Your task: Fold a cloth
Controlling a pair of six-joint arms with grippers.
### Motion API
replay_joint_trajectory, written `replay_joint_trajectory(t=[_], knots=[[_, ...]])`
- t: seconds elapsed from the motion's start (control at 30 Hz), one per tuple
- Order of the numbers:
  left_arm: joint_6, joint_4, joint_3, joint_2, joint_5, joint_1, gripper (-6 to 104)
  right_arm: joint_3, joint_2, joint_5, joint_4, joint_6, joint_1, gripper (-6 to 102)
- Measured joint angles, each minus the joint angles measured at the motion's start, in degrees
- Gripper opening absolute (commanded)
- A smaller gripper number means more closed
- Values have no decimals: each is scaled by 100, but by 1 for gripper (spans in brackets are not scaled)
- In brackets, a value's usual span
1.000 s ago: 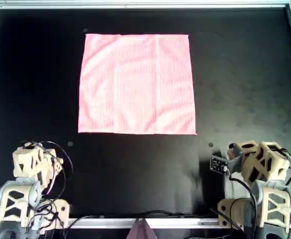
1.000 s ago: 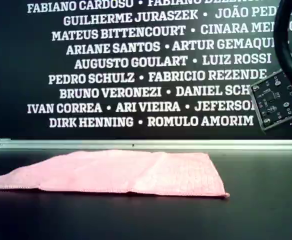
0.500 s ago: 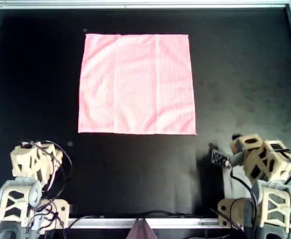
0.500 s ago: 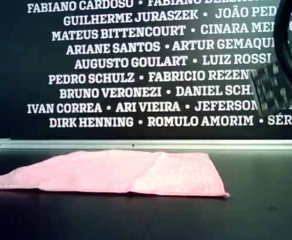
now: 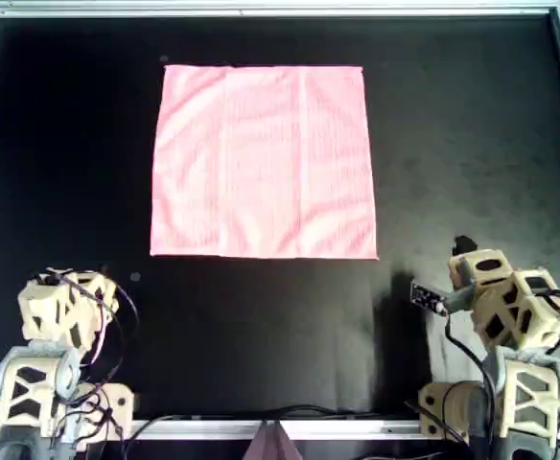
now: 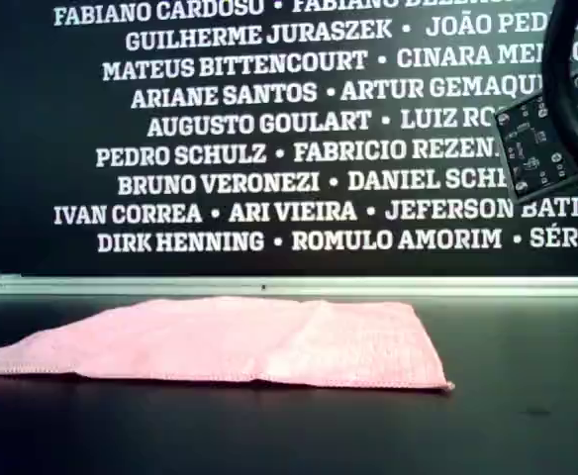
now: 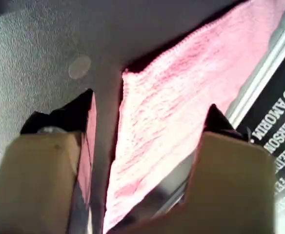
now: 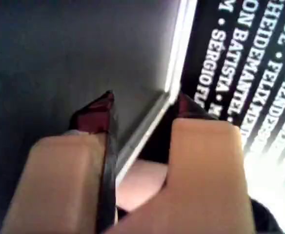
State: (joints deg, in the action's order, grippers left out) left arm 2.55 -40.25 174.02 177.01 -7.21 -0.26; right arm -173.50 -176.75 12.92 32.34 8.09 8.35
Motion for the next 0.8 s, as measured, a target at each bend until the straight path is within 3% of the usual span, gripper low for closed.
replay_joint_trajectory(t=[0.2,0.43,0.63,0.73,0.8], knots=[[-18,18,0,0,-9,0,79,9,0,97,0,-18,-993,50],[-18,18,-211,-431,-9,-642,79,448,896,97,0,-18,-1494,51],[-18,26,-1925,-2918,9,-870,81,2109,3542,149,0,-18,-1600,51],[-18,62,-2804,-4667,9,-984,82,2804,4904,176,-9,-149,-1591,51],[-18,79,-3111,-5528,9,-1116,84,2927,5546,272,-9,-334,-1740,51]])
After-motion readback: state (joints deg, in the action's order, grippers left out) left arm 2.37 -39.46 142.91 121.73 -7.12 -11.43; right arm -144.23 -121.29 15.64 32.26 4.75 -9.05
